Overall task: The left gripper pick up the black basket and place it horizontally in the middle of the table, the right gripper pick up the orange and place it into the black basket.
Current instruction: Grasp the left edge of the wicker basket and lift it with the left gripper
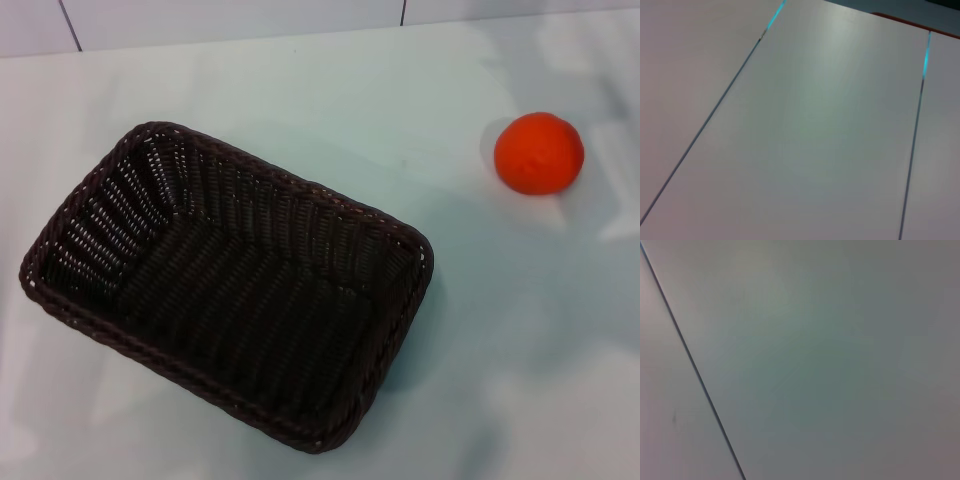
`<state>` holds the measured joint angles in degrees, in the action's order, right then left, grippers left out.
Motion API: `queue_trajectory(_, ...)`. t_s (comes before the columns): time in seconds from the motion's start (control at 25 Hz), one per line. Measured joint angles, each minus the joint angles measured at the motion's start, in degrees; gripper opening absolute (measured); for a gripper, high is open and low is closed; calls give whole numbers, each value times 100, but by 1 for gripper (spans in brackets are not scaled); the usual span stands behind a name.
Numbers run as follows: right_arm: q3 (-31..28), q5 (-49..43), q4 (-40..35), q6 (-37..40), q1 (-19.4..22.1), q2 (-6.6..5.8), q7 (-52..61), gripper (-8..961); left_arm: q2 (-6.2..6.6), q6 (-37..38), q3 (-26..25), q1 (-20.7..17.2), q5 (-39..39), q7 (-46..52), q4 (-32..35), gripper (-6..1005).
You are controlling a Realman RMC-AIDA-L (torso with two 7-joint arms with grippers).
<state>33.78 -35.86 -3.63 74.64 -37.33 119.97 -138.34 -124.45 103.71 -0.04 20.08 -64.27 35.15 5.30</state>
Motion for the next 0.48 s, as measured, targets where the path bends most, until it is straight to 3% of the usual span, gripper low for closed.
queue_trajectory(0.48, 21, -35, -42, -120, -23, -12, -7, 869, 18, -87, 116, 1, -76, -2, 25, 905)
